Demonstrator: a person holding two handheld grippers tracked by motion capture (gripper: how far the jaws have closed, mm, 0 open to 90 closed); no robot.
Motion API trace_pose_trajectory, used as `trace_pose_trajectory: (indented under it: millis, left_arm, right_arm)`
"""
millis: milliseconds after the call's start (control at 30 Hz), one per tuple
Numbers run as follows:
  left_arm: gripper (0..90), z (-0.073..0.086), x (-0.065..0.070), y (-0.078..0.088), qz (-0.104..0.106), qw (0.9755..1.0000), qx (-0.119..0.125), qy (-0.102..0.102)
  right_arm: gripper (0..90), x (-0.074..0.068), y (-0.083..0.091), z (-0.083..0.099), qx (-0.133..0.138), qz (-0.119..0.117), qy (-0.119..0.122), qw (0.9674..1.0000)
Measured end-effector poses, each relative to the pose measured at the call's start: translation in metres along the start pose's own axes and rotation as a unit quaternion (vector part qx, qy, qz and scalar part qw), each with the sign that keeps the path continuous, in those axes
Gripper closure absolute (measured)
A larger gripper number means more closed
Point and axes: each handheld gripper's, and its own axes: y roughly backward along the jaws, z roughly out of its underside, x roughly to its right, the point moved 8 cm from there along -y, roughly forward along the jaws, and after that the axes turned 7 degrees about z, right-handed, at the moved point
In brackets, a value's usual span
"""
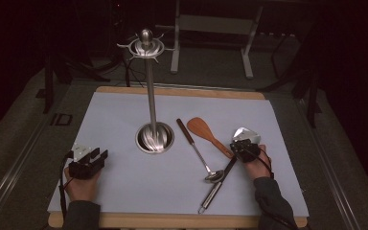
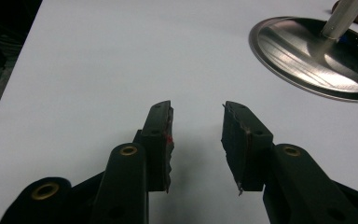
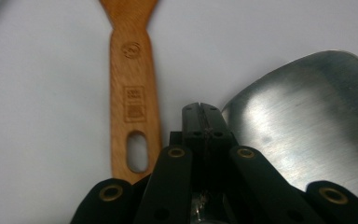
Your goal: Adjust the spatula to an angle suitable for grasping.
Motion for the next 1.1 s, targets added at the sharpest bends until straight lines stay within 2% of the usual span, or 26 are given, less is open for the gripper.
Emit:
trace_pose_trajectory:
  millis: [433, 800, 1000, 1100]
  left_arm:
    - [63.3, 0.0, 0.0, 0.0, -0.001, 1.0, 0.0, 0.0]
    - [63.2, 0.0, 0.0, 0.0, -0.002, 1.0, 0.0, 0.001]
    - [63.3, 0.0, 0.0, 0.0, -0.003, 1.0, -0.001, 0.0]
    - [63.2, 0.0, 0.0, 0.0, -0.004, 1.0, -0.002, 0.001]
  right_arm:
    - [90.0, 0.04, 0.013, 0.031, -0.017, 0.029, -0.032, 0.9989]
    - [90.0, 0.063, 0.017, 0.044, -0.029, 0.046, -0.055, 0.997]
    - [90.0, 0.065, 0.019, 0.045, -0.037, 0.048, -0.071, 0.9956]
    - [90.0, 0.057, 0.024, 0.033, -0.018, 0.03, -0.085, 0.9957]
